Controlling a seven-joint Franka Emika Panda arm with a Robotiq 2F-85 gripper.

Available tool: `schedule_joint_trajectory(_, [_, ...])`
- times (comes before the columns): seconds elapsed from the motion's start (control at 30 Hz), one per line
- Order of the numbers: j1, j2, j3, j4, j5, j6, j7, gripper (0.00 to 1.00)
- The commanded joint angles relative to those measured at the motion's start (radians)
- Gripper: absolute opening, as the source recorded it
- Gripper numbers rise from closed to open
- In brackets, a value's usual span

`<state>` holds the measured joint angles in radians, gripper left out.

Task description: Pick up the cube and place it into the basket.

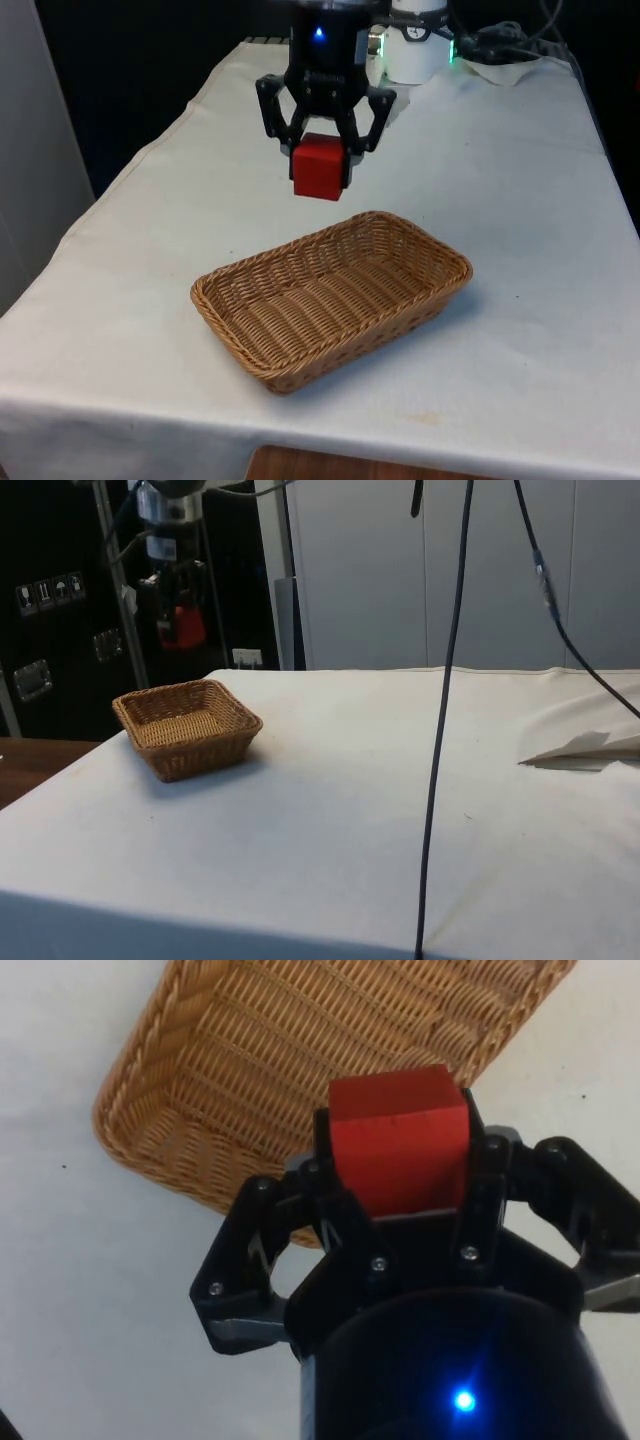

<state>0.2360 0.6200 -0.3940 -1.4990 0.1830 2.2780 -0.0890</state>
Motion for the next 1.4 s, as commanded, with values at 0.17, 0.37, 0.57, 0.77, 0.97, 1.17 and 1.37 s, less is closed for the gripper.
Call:
schedule_joint_trajectory(0.17, [-0.009, 0.032, 0.019, 0.022, 0.027, -0.005, -0.049, 0.00])
schedule_joint_trajectory(0.37, [-0.010, 0.072, 0.021, 0.049, 0.051, -0.006, -0.097, 0.00])
schedule_joint_trajectory(0.57, [-0.011, 0.093, 0.020, 0.056, 0.069, -0.004, -0.133, 0.00])
schedule_joint_trajectory(0.77, [-0.011, 0.109, 0.020, 0.054, 0.081, 0.006, -0.166, 0.00])
schedule_joint_trajectory(0.97, [-0.014, 0.137, 0.026, 0.052, 0.097, 0.025, -0.201, 0.00])
schedule_joint_trajectory(1.17, [-0.013, 0.152, 0.029, 0.053, 0.117, 0.038, -0.228, 0.00])
schedule_joint_trajectory(1.37, [-0.017, 0.174, 0.045, 0.062, 0.126, 0.050, -0.238, 0.00])
